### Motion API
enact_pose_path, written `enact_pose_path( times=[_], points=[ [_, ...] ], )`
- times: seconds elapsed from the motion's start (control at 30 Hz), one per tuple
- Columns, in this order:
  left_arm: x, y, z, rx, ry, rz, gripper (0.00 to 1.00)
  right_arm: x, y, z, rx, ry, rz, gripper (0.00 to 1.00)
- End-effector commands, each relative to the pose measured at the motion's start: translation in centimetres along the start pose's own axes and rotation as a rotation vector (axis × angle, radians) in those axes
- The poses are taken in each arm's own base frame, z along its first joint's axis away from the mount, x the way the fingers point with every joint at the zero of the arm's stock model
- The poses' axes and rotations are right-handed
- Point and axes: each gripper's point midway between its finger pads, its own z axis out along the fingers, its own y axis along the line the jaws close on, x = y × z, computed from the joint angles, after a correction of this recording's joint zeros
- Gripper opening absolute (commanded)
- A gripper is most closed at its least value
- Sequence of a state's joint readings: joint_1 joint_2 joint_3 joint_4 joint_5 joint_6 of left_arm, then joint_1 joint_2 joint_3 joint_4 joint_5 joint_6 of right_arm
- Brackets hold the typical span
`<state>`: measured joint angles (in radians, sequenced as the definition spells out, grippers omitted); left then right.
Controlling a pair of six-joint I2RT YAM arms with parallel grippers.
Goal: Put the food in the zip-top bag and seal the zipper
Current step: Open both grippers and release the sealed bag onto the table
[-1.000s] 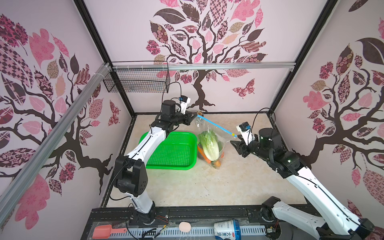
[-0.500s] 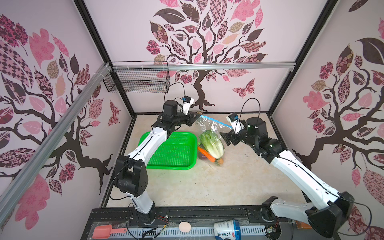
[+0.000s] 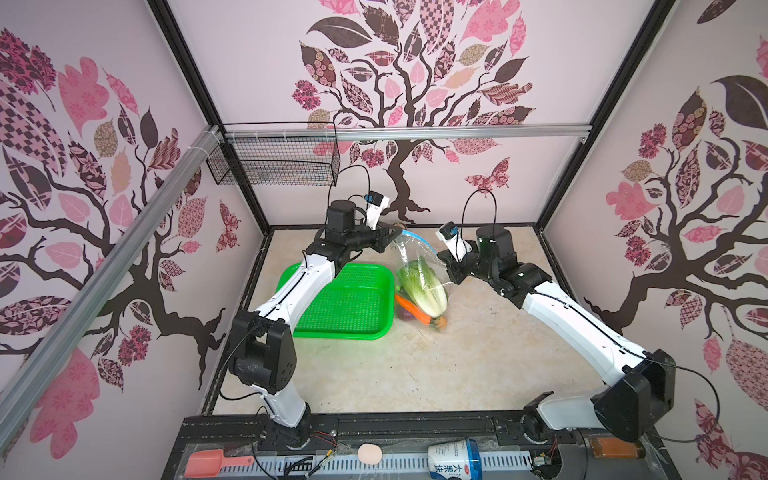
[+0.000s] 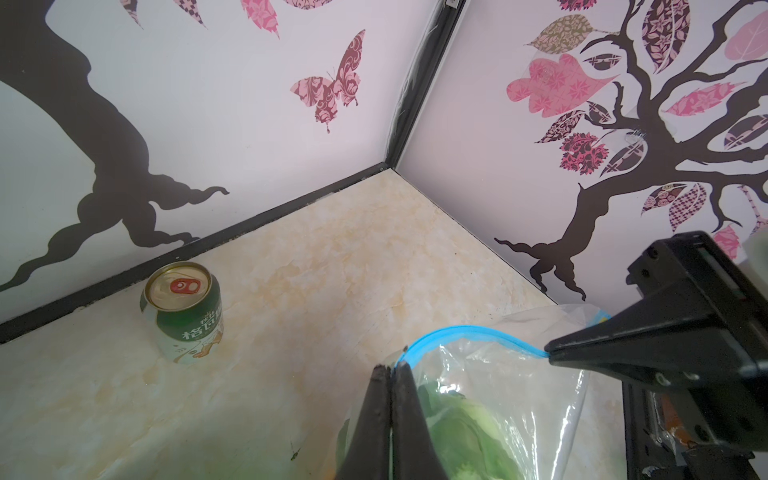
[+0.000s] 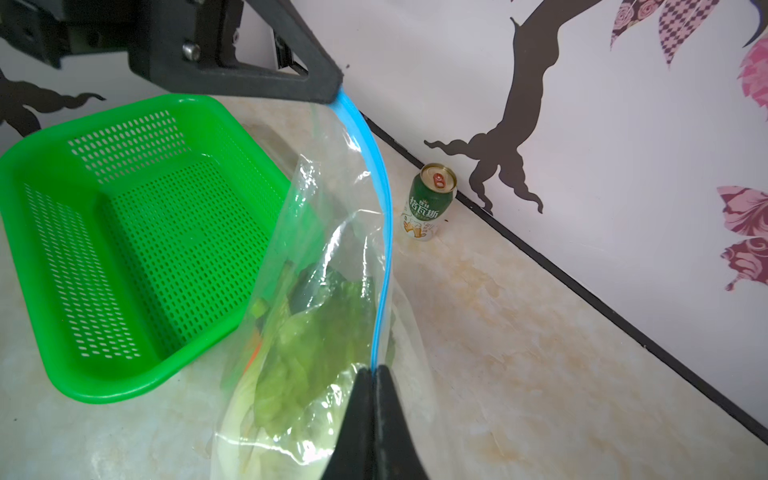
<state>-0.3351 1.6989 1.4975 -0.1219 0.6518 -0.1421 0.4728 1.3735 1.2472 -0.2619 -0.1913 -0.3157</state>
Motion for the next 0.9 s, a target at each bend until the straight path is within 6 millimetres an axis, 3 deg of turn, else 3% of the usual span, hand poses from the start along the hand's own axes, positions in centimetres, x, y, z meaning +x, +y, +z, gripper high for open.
enact_pose_path(
  times=[0.0,0.1,0.2,0.27,0.3,0.33,0.47,0.63,0.87],
  points=[
    [-1.8,-1.3,-0.7,0.022,-0.046,0.010,0.03,0.5,-0.4,-0.1,-0.014,-0.017,0.050,0.00],
    [-2.0,-0.3,-0.9,-0.038,-0.059,-0.035,0.54,1.1,-1.5,-0.7,0.005,-0.043,0.115,0.00],
    [-2.1,0.0,-1.3,-0.062,-0.082,-0.062,0.52,1.6,-2.2,-1.1,-0.004,-0.072,0.184,0.00],
    [-2.0,0.3,-1.6,-0.079,-0.092,-0.085,0.58,1.8,-1.9,-1.1,-0.015,-0.079,0.185,0.00],
    [-2.0,0.6,-1.7,-0.099,-0.092,-0.101,0.78,1.9,-2.0,-1.1,-0.013,-0.079,0.188,0.00],
    [-1.8,0.8,-1.8,-0.121,-0.089,-0.116,0.89,2.0,-2.3,-1.0,0.005,-0.072,0.193,0.00],
    [-0.9,1.8,-3.5,-0.220,-0.088,-0.176,0.91,4.1,-4.9,0.2,0.092,-0.012,0.266,0.00],
    [1.2,2.4,-7.5,-0.357,-0.137,-0.254,0.91,8.6,-9.3,1.7,0.224,0.046,0.466,0.00],
    [6.4,3.7,-13.5,-0.567,-0.151,-0.306,0.93,13.7,-12.5,2.3,0.367,0.090,0.605,0.00]
  ],
)
